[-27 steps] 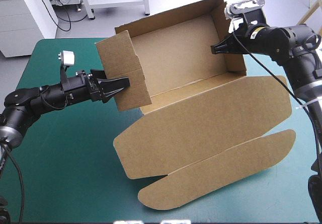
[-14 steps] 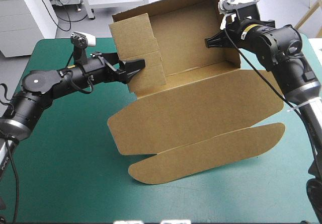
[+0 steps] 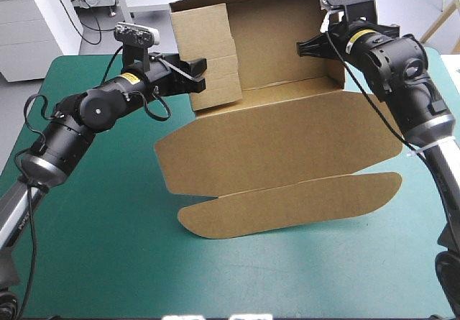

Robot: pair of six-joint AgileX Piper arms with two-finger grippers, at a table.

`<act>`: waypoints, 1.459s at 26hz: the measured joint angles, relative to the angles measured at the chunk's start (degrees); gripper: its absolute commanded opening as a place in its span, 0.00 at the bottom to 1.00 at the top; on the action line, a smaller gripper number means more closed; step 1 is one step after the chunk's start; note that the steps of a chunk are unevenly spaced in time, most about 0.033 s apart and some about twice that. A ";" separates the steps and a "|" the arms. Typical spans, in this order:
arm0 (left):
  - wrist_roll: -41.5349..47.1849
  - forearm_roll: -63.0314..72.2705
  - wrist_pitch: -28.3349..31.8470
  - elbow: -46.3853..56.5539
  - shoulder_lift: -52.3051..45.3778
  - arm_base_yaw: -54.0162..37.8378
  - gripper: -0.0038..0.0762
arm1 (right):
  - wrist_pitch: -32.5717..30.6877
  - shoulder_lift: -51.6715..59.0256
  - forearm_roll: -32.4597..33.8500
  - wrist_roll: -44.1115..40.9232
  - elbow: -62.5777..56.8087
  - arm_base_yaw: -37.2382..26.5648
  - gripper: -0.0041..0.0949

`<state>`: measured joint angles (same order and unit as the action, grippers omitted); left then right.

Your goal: Fold the box

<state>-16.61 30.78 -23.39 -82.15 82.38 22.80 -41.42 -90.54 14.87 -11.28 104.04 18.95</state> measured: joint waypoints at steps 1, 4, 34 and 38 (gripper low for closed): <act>0.92 -0.34 0.13 -0.28 0.99 0.00 0.48 | -0.27 -0.67 0.01 -0.85 0.00 0.00 0.04; 2.31 -1.33 0.40 -0.32 2.31 0.00 0.37 | -0.79 -1.66 -0.67 -1.09 0.00 0.00 0.04; 8.49 -10.93 -12.44 -0.39 8.24 -0.29 0.04 | -12.80 -3.84 0.88 -0.95 -0.19 6.06 0.02; 10.15 -13.61 -19.11 -0.39 11.15 -0.12 0.04 | -19.11 -5.79 -0.20 0.09 -0.19 6.77 0.02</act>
<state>-6.45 17.16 -42.50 -82.54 93.54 22.68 -60.53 -96.33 14.66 -11.20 103.86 25.73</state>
